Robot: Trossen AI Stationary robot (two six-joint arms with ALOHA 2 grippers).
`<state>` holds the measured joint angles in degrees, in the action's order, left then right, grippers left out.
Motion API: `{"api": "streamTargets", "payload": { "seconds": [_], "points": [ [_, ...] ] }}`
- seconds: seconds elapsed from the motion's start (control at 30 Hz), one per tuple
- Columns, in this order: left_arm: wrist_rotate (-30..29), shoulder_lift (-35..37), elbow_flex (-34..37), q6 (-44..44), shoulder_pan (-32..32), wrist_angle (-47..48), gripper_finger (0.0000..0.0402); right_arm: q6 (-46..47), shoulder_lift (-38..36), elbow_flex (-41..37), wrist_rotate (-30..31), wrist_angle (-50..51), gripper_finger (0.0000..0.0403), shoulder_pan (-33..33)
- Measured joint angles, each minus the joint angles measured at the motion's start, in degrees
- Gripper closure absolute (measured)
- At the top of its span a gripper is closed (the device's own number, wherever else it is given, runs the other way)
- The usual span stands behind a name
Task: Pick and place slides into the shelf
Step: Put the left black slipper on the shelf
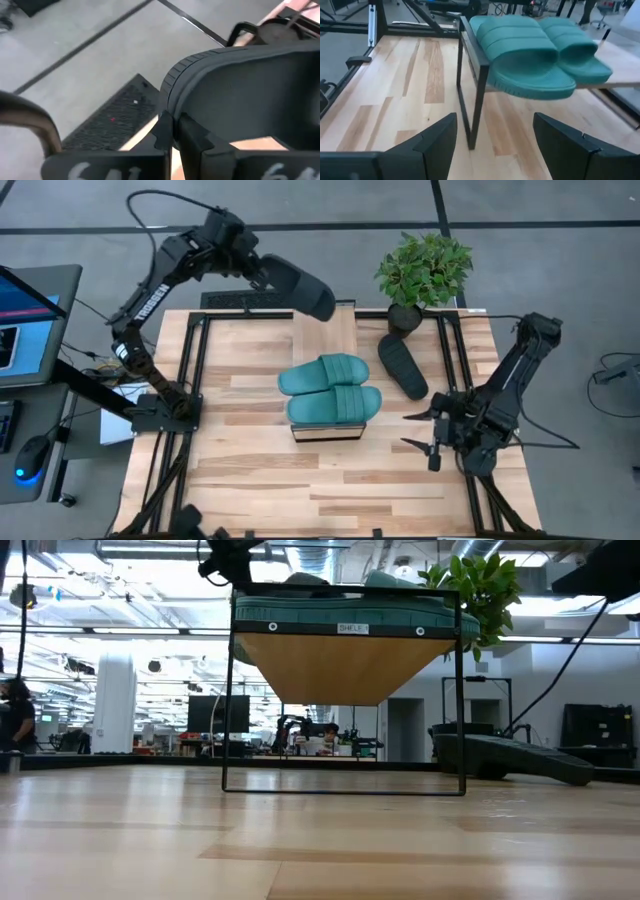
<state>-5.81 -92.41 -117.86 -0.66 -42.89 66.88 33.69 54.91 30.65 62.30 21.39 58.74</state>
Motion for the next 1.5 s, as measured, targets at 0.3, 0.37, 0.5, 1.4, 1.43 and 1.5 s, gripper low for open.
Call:
{"api": "streamTargets", "payload": {
  "seconds": [0.3, 0.37, 0.5, 1.4, 1.43, 1.5],
  "points": [
    [-4.9, -3.3, 0.0, -6.4, 7.5, -7.2, 0.0401, 9.9, 5.0, 0.0, -4.1, -2.0, 0.0148, 0.5],
    [-4.7, -3.4, 0.0, -8.0, 8.1, -8.2, 0.0401, 11.9, 6.7, 0.0, -4.8, -3.1, 0.0148, 1.2],
    [-5.3, -3.6, 0.0, -12.3, 9.8, -9.9, 0.0401, 13.3, 10.6, 0.0, -5.3, -6.7, 0.0148, 3.4],
    [-3.0, -7.0, 3.0, -17.3, 4.0, -12.0, 0.0401, 4.4, 9.1, 0.0, -3.7, -11.7, 0.0148, 5.6],
    [-2.2, -7.1, 4.0, -17.3, 3.8, -12.9, 0.0401, 4.9, 9.1, 0.0, -3.7, -11.7, 0.0148, 5.6],
    [-0.9, -7.1, 6.6, -17.3, 3.6, -14.7, 0.0401, 5.6, 9.1, 0.0, -3.8, -11.7, 0.0148, 5.6]
  ]
}}
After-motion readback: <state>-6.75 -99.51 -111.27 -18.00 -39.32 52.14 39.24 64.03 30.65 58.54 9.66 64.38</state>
